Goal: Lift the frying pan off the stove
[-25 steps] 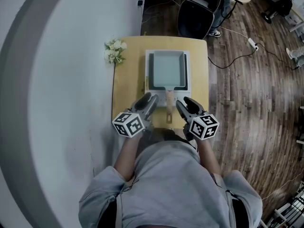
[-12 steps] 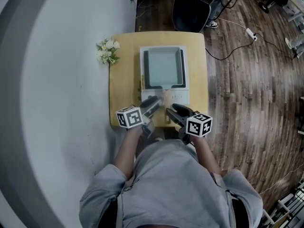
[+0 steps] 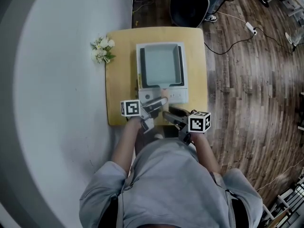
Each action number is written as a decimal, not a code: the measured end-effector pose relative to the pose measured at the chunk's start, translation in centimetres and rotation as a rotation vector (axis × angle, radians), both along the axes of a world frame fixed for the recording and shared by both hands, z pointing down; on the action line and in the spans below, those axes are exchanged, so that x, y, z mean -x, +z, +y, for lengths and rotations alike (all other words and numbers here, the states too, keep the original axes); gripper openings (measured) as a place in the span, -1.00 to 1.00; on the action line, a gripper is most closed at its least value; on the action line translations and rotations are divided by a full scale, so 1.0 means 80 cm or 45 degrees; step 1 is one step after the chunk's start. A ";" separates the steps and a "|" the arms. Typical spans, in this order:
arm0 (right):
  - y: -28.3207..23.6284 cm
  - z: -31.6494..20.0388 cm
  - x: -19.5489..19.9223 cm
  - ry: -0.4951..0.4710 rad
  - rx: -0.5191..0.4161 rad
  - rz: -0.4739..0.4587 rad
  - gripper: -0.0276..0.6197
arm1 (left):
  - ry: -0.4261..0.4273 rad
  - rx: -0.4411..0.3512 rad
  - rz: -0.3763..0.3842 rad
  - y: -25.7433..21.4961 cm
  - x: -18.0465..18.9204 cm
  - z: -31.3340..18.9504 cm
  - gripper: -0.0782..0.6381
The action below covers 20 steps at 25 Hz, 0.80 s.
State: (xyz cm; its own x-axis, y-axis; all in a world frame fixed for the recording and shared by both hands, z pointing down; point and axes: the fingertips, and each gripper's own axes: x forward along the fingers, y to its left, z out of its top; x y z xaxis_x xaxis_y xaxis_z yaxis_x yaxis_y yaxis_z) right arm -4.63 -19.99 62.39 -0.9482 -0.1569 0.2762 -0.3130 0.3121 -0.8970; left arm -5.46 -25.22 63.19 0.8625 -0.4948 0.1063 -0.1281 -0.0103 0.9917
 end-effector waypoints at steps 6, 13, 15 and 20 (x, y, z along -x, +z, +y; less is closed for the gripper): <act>0.003 0.014 0.016 -0.111 0.048 -0.052 -0.30 | 0.108 -0.038 0.003 0.007 -0.013 -0.013 -0.20; 0.004 0.020 0.027 -0.151 0.100 -0.087 -0.37 | 0.170 -0.026 0.029 0.008 -0.027 -0.022 -0.26; 0.005 0.020 0.025 -0.143 0.118 -0.098 -0.44 | 0.186 -0.028 0.017 0.010 -0.029 -0.021 -0.32; 0.006 0.020 0.024 -0.128 0.136 -0.109 -0.47 | 0.208 -0.015 0.010 0.011 -0.030 -0.020 -0.34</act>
State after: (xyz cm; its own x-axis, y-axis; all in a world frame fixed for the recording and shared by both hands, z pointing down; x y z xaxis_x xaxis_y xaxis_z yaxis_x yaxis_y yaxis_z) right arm -6.58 -18.37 62.89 -0.9784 -0.0344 0.2039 -0.2062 0.2392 -0.9488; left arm -3.08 -26.79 64.08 0.9324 -0.3491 0.0938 -0.1157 -0.0423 0.9924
